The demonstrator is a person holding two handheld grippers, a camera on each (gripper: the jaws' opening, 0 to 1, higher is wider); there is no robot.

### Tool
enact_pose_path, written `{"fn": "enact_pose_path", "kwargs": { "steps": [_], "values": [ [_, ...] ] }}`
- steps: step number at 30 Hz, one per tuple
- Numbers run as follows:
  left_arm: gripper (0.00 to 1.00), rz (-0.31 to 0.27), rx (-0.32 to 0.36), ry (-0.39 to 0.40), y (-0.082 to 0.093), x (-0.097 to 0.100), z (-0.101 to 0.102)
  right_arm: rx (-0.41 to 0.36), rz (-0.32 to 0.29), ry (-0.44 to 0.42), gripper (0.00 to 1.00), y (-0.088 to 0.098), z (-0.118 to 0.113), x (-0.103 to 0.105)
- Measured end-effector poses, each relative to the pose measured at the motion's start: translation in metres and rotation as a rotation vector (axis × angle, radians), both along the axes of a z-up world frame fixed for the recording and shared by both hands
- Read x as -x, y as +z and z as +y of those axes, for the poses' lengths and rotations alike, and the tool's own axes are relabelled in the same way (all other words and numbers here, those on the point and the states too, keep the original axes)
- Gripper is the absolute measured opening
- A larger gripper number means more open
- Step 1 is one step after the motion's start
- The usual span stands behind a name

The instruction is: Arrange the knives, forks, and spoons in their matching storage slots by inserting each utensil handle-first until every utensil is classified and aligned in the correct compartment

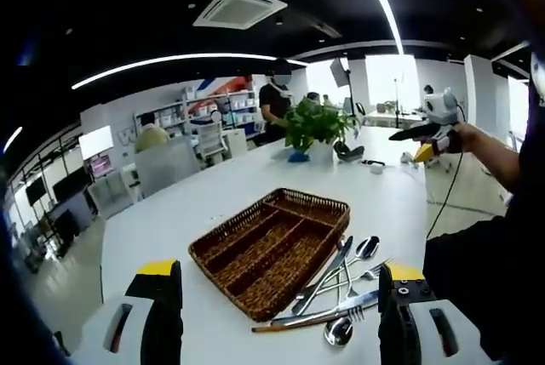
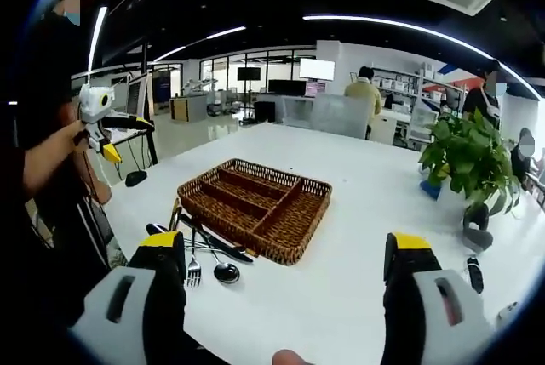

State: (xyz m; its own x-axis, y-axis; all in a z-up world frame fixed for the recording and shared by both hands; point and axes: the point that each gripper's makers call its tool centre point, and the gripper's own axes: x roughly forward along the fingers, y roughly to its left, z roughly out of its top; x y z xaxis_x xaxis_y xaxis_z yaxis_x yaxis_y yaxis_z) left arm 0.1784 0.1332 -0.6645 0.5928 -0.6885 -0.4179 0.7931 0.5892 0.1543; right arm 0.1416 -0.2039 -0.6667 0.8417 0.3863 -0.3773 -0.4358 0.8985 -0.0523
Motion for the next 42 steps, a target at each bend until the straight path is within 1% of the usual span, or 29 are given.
{"fn": "enact_pose_path", "kwargs": {
  "steps": [2,3,6,9,13,15,21,22,24,25,26,27,29,30,32,33,34,35,37,38,39,42],
  "values": [
    [1.00,-0.003,-0.013,-0.012,0.003,-0.006,-0.002,-0.002,-0.004,-0.007,0.99,0.001,-0.002,0.000],
    [1.00,0.004,-0.013,-0.027,0.006,-0.008,-0.004,-0.002,-0.004,-0.009,0.99,0.001,-0.002,0.000],
    [1.00,-0.006,-0.019,-0.060,0.016,-0.010,-0.010,0.006,-0.004,0.000,0.99,0.001,0.001,0.004],
    [1.00,-0.023,-0.020,-0.126,0.030,-0.011,-0.021,0.011,-0.009,0.006,0.99,0.003,0.001,0.006],
    [1.00,-0.031,-0.071,-0.180,0.031,-0.014,-0.030,0.007,-0.016,-0.004,0.99,0.005,0.000,0.008],
    [1.00,-0.010,-0.087,-0.206,0.026,-0.014,-0.035,0.011,-0.019,0.000,0.99,0.006,0.002,0.010],
    [1.00,-0.001,-0.126,-0.256,0.010,-0.021,-0.052,0.016,-0.014,0.007,0.99,0.003,0.003,0.013],
    [0.98,0.006,-0.137,-0.273,0.006,-0.022,-0.055,0.019,-0.013,0.008,0.99,0.003,0.002,0.014],
    [0.88,0.014,-0.162,-0.298,0.003,-0.023,-0.059,0.020,-0.012,0.007,0.99,0.003,0.001,0.014],
    [0.89,0.014,-0.164,-0.304,0.001,-0.024,-0.061,0.019,-0.013,0.005,0.99,0.003,0.001,0.014],
    [0.93,0.014,-0.160,-0.300,0.000,-0.029,-0.066,0.017,-0.013,0.005,0.99,0.003,0.000,0.014],
    [0.95,0.016,-0.171,-0.306,-0.003,-0.031,-0.067,0.016,-0.014,0.005,0.99,0.004,0.001,0.014],
    [0.93,0.013,-0.214,-0.343,-0.009,-0.029,-0.071,0.009,-0.019,0.009,0.99,0.005,0.002,0.014],
    [0.92,0.019,-0.219,-0.352,-0.012,-0.029,-0.074,0.008,-0.019,0.010,0.99,0.005,0.002,0.014],
    [0.90,0.035,-0.235,-0.359,-0.019,-0.034,-0.077,0.007,-0.015,0.018,0.99,0.003,0.004,0.012],
    [0.90,0.047,-0.248,-0.359,-0.025,-0.033,-0.081,0.009,-0.012,0.022,0.99,0.002,0.005,0.012],
    [0.88,0.051,-0.255,-0.364,-0.028,-0.032,-0.082,0.011,-0.010,0.030,0.99,0.001,0.007,0.012],
    [0.86,0.064,-0.275,-0.379,-0.035,-0.031,-0.084,0.011,-0.004,0.042,0.99,-0.001,0.009,0.011],
    [0.80,0.083,-0.312,-0.402,-0.047,-0.031,-0.084,0.000,0.004,0.039,0.99,-0.003,0.010,0.009],
    [0.79,0.091,-0.327,-0.416,-0.054,-0.030,-0.087,0.000,0.005,0.041,0.99,-0.004,0.010,0.009],
    [0.78,0.114,-0.340,-0.429,-0.063,-0.028,-0.089,0.003,0.008,0.048,0.99,-0.006,0.012,0.008],
    [0.77,0.113,-0.373,-0.442,-0.074,-0.029,-0.093,0.005,0.014,0.045,0.99,-0.009,0.012,0.005]
  ]
}}
